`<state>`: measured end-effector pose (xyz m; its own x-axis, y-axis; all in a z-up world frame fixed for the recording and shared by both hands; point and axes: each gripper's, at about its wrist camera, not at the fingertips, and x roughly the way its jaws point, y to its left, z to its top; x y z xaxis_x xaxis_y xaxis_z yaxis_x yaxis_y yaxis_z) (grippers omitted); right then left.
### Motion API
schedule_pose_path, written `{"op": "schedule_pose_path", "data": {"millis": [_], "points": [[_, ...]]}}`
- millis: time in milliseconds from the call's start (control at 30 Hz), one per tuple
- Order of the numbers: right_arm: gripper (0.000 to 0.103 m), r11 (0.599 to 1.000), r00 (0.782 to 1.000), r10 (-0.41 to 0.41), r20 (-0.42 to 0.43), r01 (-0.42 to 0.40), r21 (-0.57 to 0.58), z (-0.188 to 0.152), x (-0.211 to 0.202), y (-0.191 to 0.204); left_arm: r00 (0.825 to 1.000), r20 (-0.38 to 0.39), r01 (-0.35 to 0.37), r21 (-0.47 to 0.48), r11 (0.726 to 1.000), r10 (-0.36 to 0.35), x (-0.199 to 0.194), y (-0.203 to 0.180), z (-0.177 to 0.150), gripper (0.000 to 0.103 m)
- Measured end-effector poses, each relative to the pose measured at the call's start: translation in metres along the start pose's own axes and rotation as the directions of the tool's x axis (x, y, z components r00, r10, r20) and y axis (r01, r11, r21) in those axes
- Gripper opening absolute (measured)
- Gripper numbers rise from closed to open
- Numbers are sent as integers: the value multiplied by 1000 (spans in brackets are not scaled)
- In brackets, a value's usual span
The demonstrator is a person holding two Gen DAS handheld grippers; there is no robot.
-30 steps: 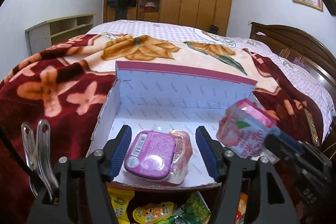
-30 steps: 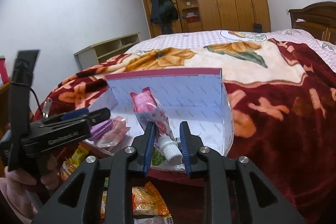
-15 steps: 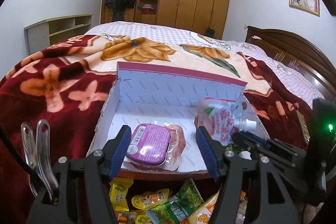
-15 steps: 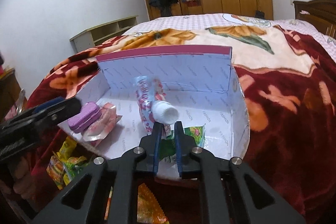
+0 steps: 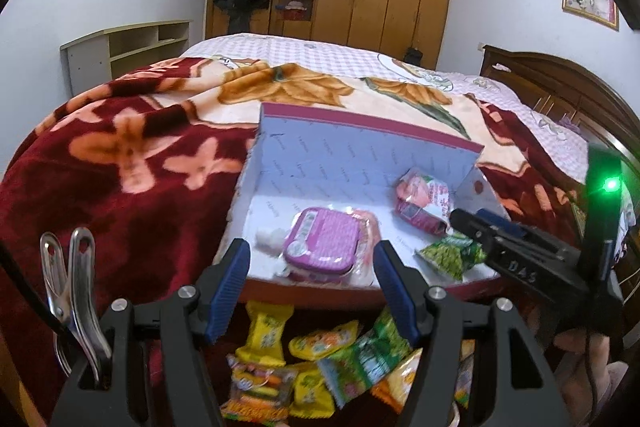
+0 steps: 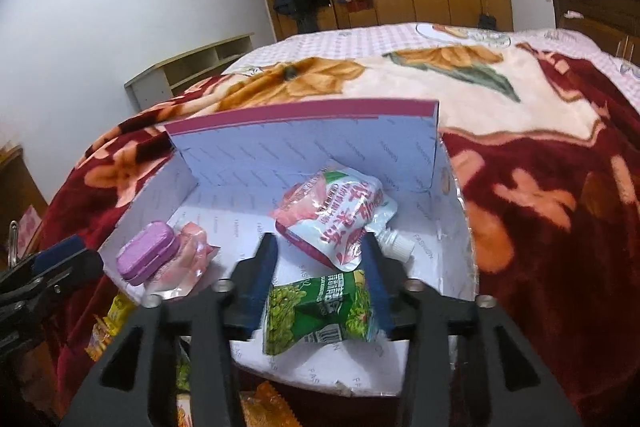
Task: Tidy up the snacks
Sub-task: 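Withdraw both tools from the box back over the snack pile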
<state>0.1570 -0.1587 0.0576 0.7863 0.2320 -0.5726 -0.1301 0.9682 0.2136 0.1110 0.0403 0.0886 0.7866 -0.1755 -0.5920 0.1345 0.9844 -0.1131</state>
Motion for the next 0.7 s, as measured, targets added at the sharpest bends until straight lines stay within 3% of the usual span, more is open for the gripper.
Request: {"op": "schedule_pose_path", "data": {"millis": [300,700], "points": [[54,998,999,39,17,-40,51,-8,-32,-3,997,-13,-77,41,996,77,-21,9,-14,68],[55,997,997,77,9,-78,16,-43,-79,10,988,-44,-144,96,985,149,-34,15,-47,68]]}}
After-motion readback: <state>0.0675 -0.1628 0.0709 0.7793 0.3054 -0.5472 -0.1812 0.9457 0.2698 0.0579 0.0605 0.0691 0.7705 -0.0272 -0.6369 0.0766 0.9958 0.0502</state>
